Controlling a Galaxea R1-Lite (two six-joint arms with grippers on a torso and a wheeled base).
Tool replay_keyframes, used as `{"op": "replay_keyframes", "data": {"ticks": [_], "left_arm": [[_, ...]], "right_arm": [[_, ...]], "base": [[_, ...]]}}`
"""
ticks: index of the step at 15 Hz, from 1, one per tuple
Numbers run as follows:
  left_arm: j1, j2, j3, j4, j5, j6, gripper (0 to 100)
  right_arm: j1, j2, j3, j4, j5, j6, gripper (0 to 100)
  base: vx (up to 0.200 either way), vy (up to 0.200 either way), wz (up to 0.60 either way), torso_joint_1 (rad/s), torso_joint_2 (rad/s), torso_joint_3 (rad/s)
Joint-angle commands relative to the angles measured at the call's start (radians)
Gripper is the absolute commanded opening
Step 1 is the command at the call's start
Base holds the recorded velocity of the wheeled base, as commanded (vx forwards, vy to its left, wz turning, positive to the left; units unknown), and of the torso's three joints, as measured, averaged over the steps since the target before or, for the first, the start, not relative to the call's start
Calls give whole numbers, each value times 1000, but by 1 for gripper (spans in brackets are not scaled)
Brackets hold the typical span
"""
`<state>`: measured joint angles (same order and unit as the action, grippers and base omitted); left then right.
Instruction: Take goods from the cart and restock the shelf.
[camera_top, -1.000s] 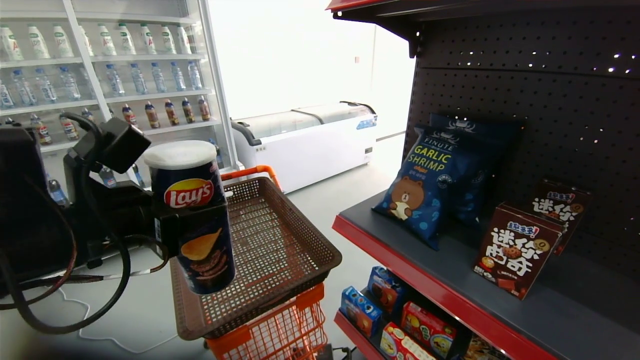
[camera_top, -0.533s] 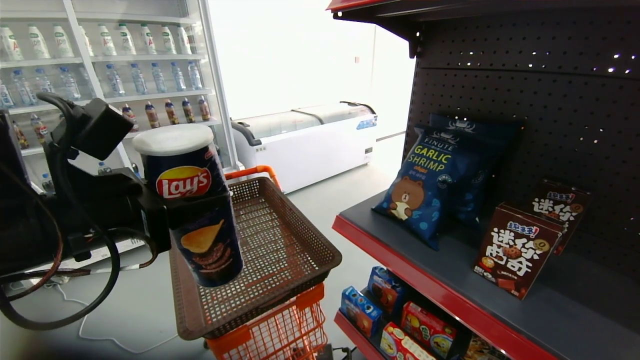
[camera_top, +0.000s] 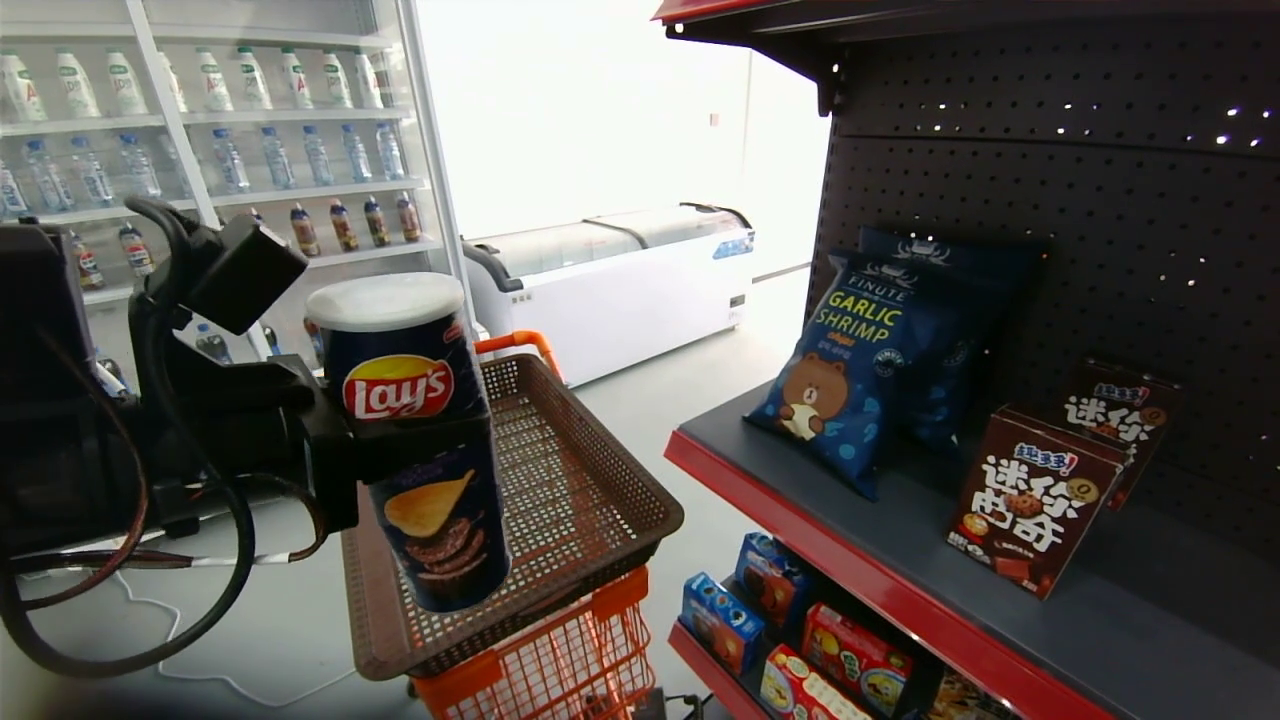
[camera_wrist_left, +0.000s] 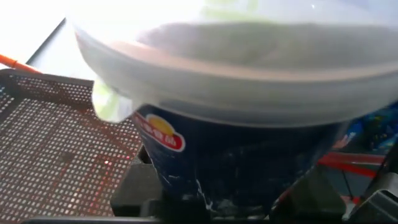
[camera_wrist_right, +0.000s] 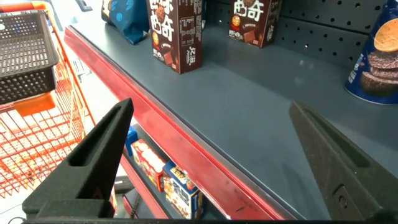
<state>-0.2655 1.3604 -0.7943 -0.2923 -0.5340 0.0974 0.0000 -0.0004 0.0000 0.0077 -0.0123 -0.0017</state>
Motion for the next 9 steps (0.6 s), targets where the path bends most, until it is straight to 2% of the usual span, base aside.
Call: {"op": "replay_keyframes", "data": {"ticks": [1, 3, 5, 9], "left_arm": [[-11, 8, 3, -1, -55, 1, 0], [-12, 17, 6, 1, -84, 2, 0], [-12, 22, 6, -1, -86, 2, 0], [-14, 45, 1, -5, -96, 4, 0]], "right_arm": [[0, 0, 0, 0, 0, 0, 100], [0, 0, 0, 0, 0, 0, 100], [0, 0, 0, -2, 0, 0, 100], [2, 0, 0, 0, 0, -1, 100]], "base": [[0, 0, 0, 0, 0, 0], [0, 0, 0, 0, 0, 0], [0, 0, 0, 0, 0, 0], [0, 0, -600, -1, 2, 4]]}}
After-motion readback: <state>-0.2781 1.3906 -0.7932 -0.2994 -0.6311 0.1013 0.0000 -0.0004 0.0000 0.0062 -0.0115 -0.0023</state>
